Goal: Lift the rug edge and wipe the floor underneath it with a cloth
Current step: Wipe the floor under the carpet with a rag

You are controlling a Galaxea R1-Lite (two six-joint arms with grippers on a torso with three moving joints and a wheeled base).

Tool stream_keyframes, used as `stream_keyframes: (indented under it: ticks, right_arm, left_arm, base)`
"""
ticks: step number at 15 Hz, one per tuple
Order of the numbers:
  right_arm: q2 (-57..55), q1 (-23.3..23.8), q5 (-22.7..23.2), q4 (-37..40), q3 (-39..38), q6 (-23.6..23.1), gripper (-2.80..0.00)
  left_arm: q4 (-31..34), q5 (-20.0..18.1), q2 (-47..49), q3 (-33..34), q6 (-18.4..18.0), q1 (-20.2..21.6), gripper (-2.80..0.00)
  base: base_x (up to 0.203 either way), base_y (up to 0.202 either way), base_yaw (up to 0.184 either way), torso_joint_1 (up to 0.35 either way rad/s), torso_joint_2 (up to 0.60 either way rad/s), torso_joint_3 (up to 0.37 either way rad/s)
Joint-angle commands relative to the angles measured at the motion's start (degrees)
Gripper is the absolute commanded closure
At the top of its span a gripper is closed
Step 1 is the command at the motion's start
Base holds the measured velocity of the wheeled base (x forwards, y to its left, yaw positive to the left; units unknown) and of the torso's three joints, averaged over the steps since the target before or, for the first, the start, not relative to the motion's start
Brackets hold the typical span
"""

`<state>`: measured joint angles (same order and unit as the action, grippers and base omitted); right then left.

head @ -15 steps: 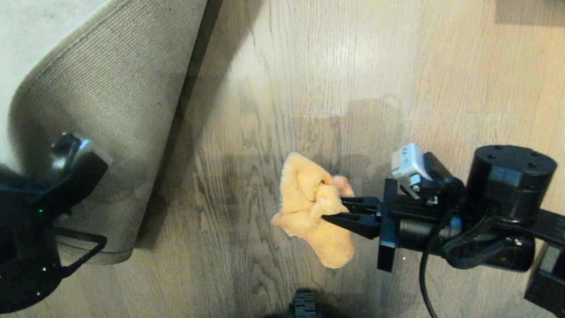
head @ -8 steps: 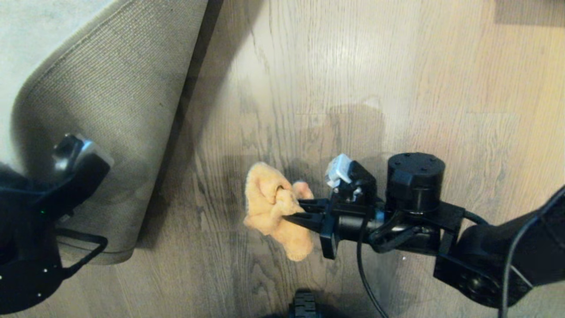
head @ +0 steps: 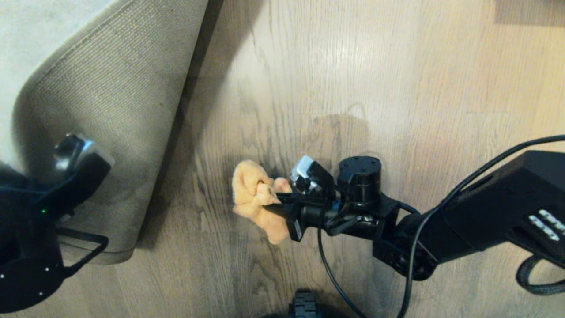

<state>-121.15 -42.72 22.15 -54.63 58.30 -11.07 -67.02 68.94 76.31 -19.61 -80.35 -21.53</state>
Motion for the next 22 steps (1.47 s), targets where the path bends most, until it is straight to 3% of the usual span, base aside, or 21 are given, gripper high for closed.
stream_keyframes:
  ticks: [1,8,16,22]
  right_arm:
    - [-4.0,0.1,0.1,-0.9,2.8,-0.1,0.00]
    - [-9.9,0.2,0.0,-5.5,9.2,0.0,0.00]
    - [-12.8,1.1,-5.8,-7.9,13.5,1.0,0.00]
    - [-13.8,2.3,-6.2,-8.2,17.6,1.1,0.00]
  left_arm:
    - [-0.4,0.6,0.1,0.2,-0.4,0.0,0.00]
    - [-0.4,0.8,0.0,0.4,-0.4,0.0,0.00]
    - [-0.4,0.8,-0.2,0.5,-0.4,0.0,0.00]
    - [-0.4,0.8,-0.4,1.3,-0.4,0.0,0.00]
  base:
    - [0.000,0.000,0.000,0.000,0.00,0.000]
    - [0.000,0.000,0.000,0.000,0.00,0.000]
    - [0.000,0.000,0.000,0.000,0.00,0.000]
    - [0.000,0.000,0.000,0.000,0.00,0.000]
